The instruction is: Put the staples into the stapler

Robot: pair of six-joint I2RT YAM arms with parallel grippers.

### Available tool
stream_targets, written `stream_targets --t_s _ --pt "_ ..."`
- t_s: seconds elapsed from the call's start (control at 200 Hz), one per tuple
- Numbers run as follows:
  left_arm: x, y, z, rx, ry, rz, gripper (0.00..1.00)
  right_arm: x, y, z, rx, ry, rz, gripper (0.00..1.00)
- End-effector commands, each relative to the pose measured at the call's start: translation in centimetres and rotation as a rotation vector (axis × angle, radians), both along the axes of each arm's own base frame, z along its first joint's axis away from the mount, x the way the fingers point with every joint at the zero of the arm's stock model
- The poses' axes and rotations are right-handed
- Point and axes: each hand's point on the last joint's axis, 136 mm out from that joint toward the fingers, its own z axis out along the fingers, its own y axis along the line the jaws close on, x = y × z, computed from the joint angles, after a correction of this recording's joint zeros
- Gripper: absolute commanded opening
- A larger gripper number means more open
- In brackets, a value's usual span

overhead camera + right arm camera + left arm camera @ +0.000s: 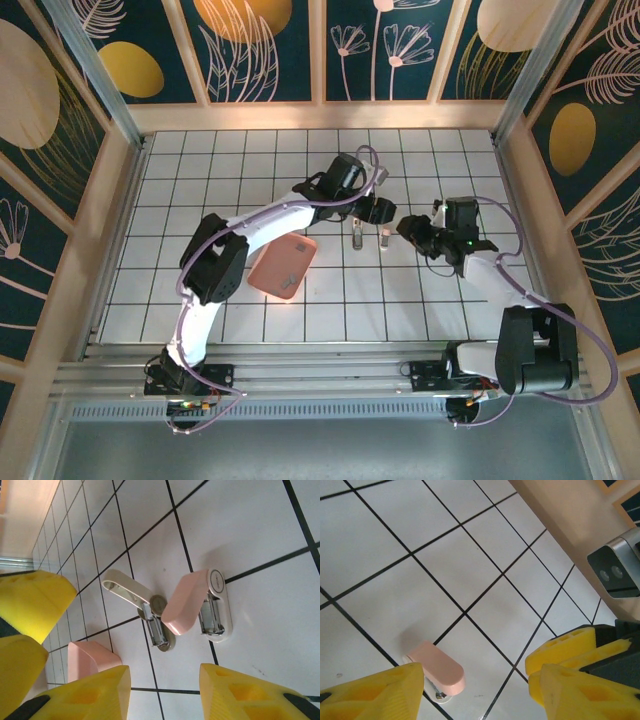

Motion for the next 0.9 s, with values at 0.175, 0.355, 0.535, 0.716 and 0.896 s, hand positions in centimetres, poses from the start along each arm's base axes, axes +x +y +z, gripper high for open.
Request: stream_targets --t_s 0.175,0.355,0.535,0.716,0.896 --pt "0.4 2.4 3.4 -0.053 -0.065 0.093 0.65 0.5 -0.1 1.7 -0.037 -0.008 0.025 0.43" --pt "0.7 4.0 3.5 -0.057 -0.075 0.118 0.65 1.4 0.1 1.9 -0.035 0.007 0.031 0.43" --pt "0.7 5.9 2.9 -0.051 -0.068 0.15 0.66 1.9 0.4 0.7 -0.048 0.063 0.055 0.45" --pt "0.5 7.0 2.1 -0.046 -0.053 0.168 0.66 2.5 0.6 -0.7 -0.066 0.109 0.067 0.45" --pt "0.7 7.4 2.0 -0.044 -0.052 0.172 0.66 3.3 0.9 -2.1 -0.071 0.138 0.08 0.45"
